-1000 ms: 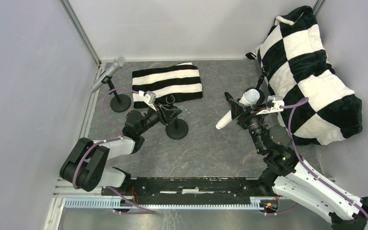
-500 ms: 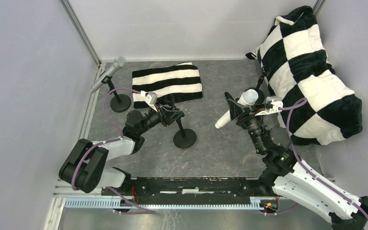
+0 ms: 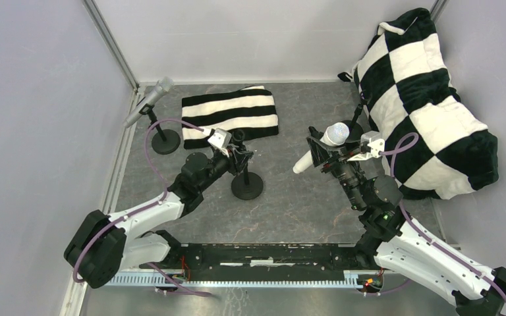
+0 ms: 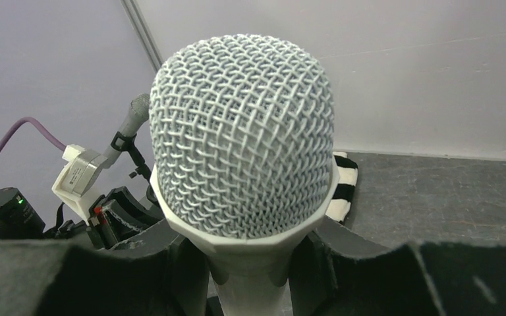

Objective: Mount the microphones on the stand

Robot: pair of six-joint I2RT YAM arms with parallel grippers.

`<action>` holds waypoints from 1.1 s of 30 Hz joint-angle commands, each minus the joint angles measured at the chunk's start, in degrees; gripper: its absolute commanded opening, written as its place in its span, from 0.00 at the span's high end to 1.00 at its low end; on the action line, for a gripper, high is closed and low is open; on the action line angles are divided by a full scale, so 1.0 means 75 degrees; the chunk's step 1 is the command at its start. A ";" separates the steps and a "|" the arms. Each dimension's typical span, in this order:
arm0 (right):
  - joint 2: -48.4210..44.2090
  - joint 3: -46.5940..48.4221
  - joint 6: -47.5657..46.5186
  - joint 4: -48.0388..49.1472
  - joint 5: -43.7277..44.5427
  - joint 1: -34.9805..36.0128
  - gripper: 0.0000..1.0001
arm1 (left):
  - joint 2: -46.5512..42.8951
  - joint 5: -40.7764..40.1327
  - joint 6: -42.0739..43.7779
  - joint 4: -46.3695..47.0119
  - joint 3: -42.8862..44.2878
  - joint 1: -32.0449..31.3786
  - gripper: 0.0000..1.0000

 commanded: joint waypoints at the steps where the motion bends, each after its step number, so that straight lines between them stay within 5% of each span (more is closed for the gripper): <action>1: -0.0088 -0.0006 -0.0207 0.0412 -0.0166 -0.0012 1.00 | -0.0201 -0.1767 0.0875 0.0809 0.0447 -0.0302 0.98; 10: -0.0175 -0.0064 -0.0372 0.0370 -0.0313 -0.0012 1.00 | 0.0675 -0.2995 0.1514 0.2589 -0.0037 -0.1112 0.95; 17: -0.0228 -0.0087 -0.0507 0.0188 -0.0356 -0.0017 1.00 | 0.0722 -0.3172 0.1037 0.3172 -0.0926 -0.1309 0.52; 24: -0.0194 -0.0041 -0.0451 0.0040 -0.0446 -0.0010 1.00 | 0.0318 -0.2877 0.0565 0.3176 -0.1431 -0.1304 0.21; 33: -0.0055 0.0108 -0.0287 -0.0081 -0.0642 -0.0016 1.00 | 0.0378 -0.2489 0.0034 0.4302 -0.1733 -0.1278 0.11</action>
